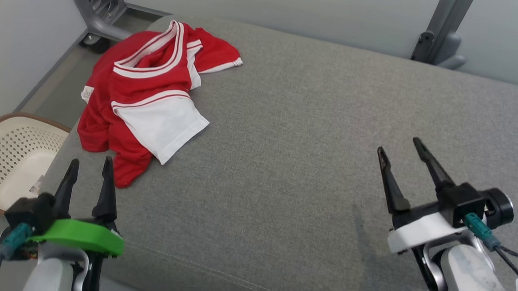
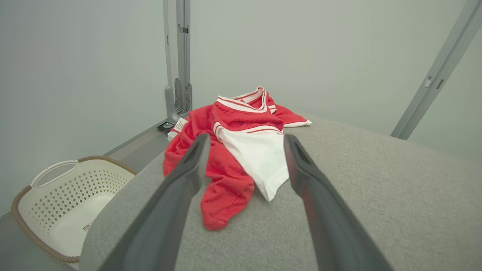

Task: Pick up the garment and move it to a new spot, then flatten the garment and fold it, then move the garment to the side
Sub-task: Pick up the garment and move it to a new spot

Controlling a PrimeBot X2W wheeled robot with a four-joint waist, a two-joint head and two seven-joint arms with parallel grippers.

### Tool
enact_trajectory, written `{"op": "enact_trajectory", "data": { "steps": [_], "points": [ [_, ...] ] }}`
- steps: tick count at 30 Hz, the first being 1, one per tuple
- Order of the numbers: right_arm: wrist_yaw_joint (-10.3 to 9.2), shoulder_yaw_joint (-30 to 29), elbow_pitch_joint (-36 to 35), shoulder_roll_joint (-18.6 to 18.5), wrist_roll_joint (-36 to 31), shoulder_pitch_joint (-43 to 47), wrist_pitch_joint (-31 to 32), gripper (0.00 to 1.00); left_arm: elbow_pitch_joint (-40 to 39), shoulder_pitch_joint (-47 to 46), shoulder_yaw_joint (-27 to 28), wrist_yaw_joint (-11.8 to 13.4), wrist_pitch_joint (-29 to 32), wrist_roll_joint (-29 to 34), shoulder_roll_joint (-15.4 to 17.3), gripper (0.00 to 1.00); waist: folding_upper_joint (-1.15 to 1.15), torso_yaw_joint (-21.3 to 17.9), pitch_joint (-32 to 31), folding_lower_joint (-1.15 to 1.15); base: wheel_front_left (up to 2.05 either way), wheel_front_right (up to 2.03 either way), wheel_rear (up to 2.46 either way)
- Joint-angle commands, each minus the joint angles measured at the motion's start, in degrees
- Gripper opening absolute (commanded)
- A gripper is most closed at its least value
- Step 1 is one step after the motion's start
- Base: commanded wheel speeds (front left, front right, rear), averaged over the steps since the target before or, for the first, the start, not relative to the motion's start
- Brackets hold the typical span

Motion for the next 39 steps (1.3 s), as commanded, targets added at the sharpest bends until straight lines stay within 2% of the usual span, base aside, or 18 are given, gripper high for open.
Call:
{"op": "enact_trajectory", "data": {
  "steps": [1, 6, 9, 14, 23, 24, 25, 26, 27, 28, 34, 39],
  "points": [
    [-0.02, -0.12, -0.51, -0.73, -0.55, -1.27, -0.18, 1.0, 1.37, -2.57, -0.29, -0.16, 0.41, -1.14, 0.07, 1.0, 0.61, -5.16, 10.08, 0.0, 0.0, 0.0, 0.0],
    [-0.02, -0.3, -2.51, -2.08, -1.11, -5.03, -0.18, 1.0, 8.53, -13.63, -1.61, -0.16, 4.41, -7.92, 2.21, 1.0, 0.61, -7.97, 17.75, 0.0, 0.0, 0.0, 0.0],
    [-0.02, -0.34, -3.03, -1.82, -1.03, -6.08, -0.19, 1.0, 13.76, -18.32, -0.96, -0.16, 6.37, -10.28, 4.0, 1.0, 0.61, -9.39, 19.9, 0.0, 0.0, 0.0, 0.0],
    [-0.02, 0.5, -2.81, -1.12, -0.73, -6.52, -0.19, 1.0, 23.05, -23.13, -0.39, -0.09, 9.73, -11.95, 6.2, 1.0, 0.61, -11.67, 20.37, 0.0, 0.0, 0.0, 0.0],
    [-0.02, 0.66, -2.6, -1.6, -0.1, -7.41, -0.18, 1.0, 36.46, -27.64, -0.13, -0.13, 13.75, -15.5, 5.23, 1.0, 0.61, -13.57, 19.35, 0.0, 0.0, 0.0, 0.0],
    [-0.02, 0.61, -2.59, -1.6, -0.01, -7.45, -0.18, 1.0, 37.32, -27.84, -0.39, -0.15, 13.67, -15.73, 4.83, 0.95, 0.61, -13.7, 19.2, 0.0, 0.0, 0.0, 0.0],
    [-0.02, 0.6, -2.54, -1.52, 0.03, -7.41, -0.18, 1.0, 38.13, -28.02, -0.65, -0.18, 13.44, -15.82, 4.65, 0.8, 0.61, -13.81, 19.01, 0.0, 0.0, 0.0, 0.0],
    [-0.02, 0.64, -2.45, -1.36, 0.02, -7.29, -0.18, 1.0, 38.89, -28.06, -0.96, -0.18, 13.28, -15.66, 4.6, 0.48, 0.61, -13.92, 18.77, 0.0, 0.0, 0.0, 0.0],
    [-0.02, 0.64, -2.42, -1.14, 0.04, -7.06, -0.18, 1.0, 39.59, -28.0, -1.24, -0.18, 13.02, -15.67, 4.51, 0.32, 0.61, -14.02, 18.5, 0.0, 0.0, 0.0, 0.0],
    [-0.02, 0.65, -2.41, -0.92, 0.13, -6.75, -0.18, 1.0, 40.1, -27.91, -1.37, -0.19, 12.76, -15.86, 4.58, 0.01, 0.61, -14.1, 18.23, 0.0, 0.0, 0.0, 0.0],
    [-0.02, 0.28, -1.58, -0.08, 0.64, -4.53, -0.18, 1.0, 37.95, -26.49, -3.41, -0.19, 10.18, -16.96, 5.45, 0.0, 0.61, -13.96, 15.43, 0.0, 0.0, 0.0, 0.0],
    [-0.02, -0.27, -1.03, 0.74, 1.12, -2.56, -0.18, 1.0, 31.05, -24.02, -6.19, -0.16, 7.94, -17.33, 6.73, 0.0, 0.61, -13.24, 11.9, 0.0, 0.0, 0.0, 0.0]
  ]
}}
